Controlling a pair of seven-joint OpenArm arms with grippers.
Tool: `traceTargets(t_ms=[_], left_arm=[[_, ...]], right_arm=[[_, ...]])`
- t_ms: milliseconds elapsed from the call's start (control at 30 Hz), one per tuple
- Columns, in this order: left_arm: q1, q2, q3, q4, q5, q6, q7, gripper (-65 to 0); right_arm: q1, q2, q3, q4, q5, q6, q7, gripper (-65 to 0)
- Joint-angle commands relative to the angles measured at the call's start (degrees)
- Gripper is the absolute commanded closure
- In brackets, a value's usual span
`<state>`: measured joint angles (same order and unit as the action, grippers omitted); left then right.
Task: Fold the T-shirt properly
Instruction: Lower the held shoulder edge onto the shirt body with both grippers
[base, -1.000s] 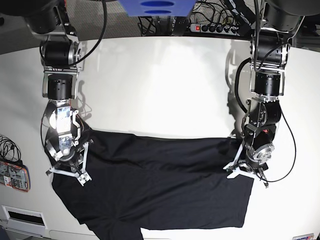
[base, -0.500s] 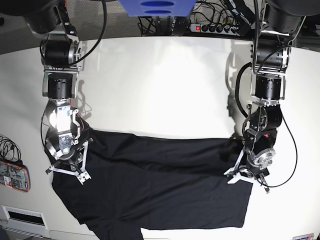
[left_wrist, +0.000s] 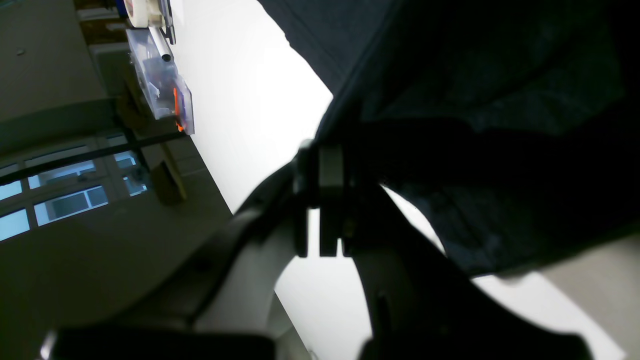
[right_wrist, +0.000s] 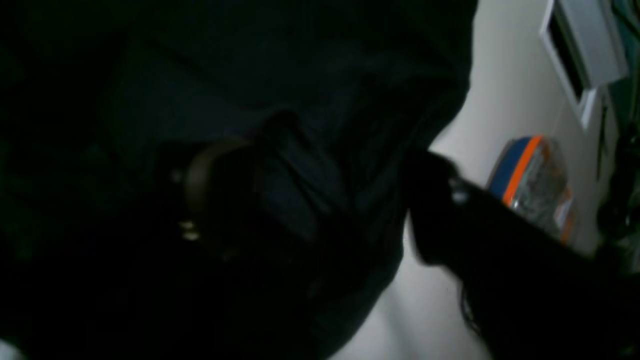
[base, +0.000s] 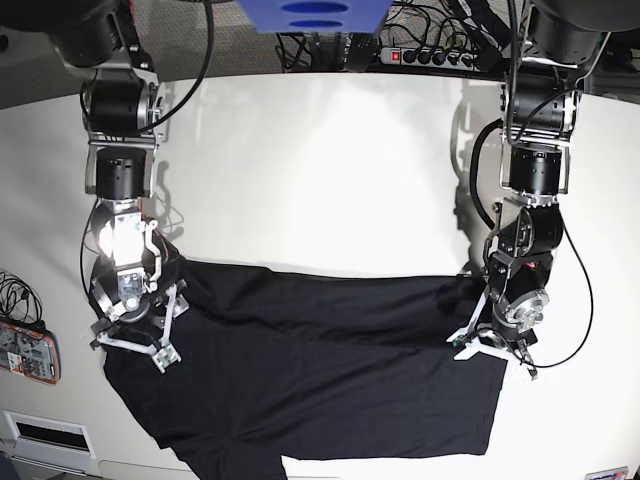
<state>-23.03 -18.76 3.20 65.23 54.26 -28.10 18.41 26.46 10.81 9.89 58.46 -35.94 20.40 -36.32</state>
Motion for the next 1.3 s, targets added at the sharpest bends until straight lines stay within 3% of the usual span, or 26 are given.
traceTargets(t_ms=[0, 100, 367, 433, 533, 700, 867, 967, 1100, 1267], left_arm=[[-1.6, -0.5, -0.3, 1.1, 0.5, 1.1, 0.0, 0.0], [-1.6, -0.5, -0.3, 1.1, 0.3, 1.1, 0.0, 0.0], [-2.6, -0.4, -0.3, -1.0, 0.6, 1.1, 0.4, 0.0], [-4.3, -0.3, -0.3, -3.9, 0.6, 2.4, 0.4, 0.0], [-5.0, -0.5, -0.3, -7.6, 0.6, 6.5, 0.4, -18.1], [-5.0, -0.4, -0.3, -7.8, 0.6, 7.4, 0.4, -46.1], [-5.1, -0.2, -1.0, -7.3, -1.3, 7.7, 0.4, -62.7], [-5.1, 2.2, -6.9, -5.0, -8.4, 10.2, 0.3, -65.0], [-5.0, 6.1, -18.2, -0.3, -23.3, 10.5, 0.3, -65.0], [-2.8, 6.5, -19.9, 0.0, -37.7, 10.5, 0.4, -65.0]], right_arm=[[3.2, 0.7, 0.3, 1.2, 0.0, -3.2, 1.1, -55.6], [3.1, 0.7, 0.3, 1.2, 0.0, -6.7, 1.1, -60.6], [3.0, 0.7, -0.1, 8.0, 0.0, -6.7, 1.1, -62.2], [2.9, 0.5, -0.1, 10.0, 0.0, -6.7, 1.1, -62.2], [2.9, -0.9, 0.2, 12.5, 0.0, -6.7, 1.1, -62.2], [2.9, -2.0, 0.2, 14.2, 0.0, -6.7, 1.1, -62.2], [2.6, -3.2, 0.3, 14.2, 3.1, -6.7, 0.7, -62.3], [0.0, -3.3, 0.3, 14.6, 10.4, -6.7, 0.3, -62.3], [-1.8, -3.3, 3.8, 16.0, 22.3, -6.7, -2.1, -62.3], [-1.9, -3.4, 10.2, 15.6, 31.9, -6.7, -2.1, -62.3]])
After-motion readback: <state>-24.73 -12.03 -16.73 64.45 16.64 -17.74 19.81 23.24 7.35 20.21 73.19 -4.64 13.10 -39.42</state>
